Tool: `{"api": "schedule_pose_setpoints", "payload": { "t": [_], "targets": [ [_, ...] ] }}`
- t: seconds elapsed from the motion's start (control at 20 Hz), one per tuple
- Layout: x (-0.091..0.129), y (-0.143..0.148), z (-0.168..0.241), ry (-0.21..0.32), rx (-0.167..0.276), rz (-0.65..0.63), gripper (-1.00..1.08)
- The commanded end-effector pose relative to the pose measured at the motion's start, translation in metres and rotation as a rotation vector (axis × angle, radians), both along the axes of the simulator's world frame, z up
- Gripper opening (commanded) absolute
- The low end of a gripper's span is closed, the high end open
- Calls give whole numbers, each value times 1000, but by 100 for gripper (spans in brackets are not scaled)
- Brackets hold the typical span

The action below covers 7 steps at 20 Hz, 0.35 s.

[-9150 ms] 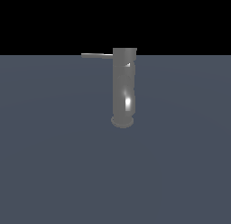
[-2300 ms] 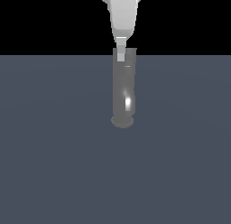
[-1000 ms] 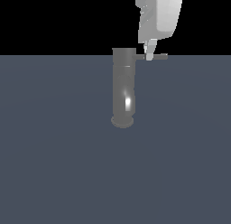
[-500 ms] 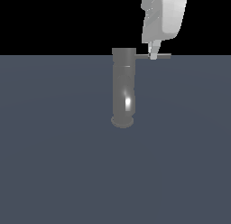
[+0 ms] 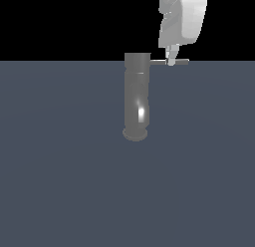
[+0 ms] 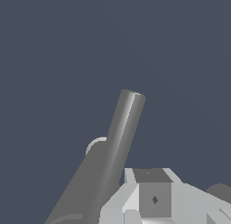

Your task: Turn on the faucet by rotating a designated handle.

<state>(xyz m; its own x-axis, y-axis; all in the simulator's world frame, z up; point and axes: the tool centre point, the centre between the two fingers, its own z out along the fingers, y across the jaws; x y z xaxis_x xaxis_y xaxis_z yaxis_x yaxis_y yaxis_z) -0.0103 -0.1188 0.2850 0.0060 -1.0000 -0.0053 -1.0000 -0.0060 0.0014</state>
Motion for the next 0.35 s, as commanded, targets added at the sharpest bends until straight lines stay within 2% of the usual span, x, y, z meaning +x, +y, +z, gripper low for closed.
{"api": "schedule_pose_setpoints", "payload": {
  "t": [0.0,0.3],
  "targets": [
    [1,-25,0,-2,-5,-35,-100],
    [9,-36,0,-1,-5,-39,-100]
  ]
}}
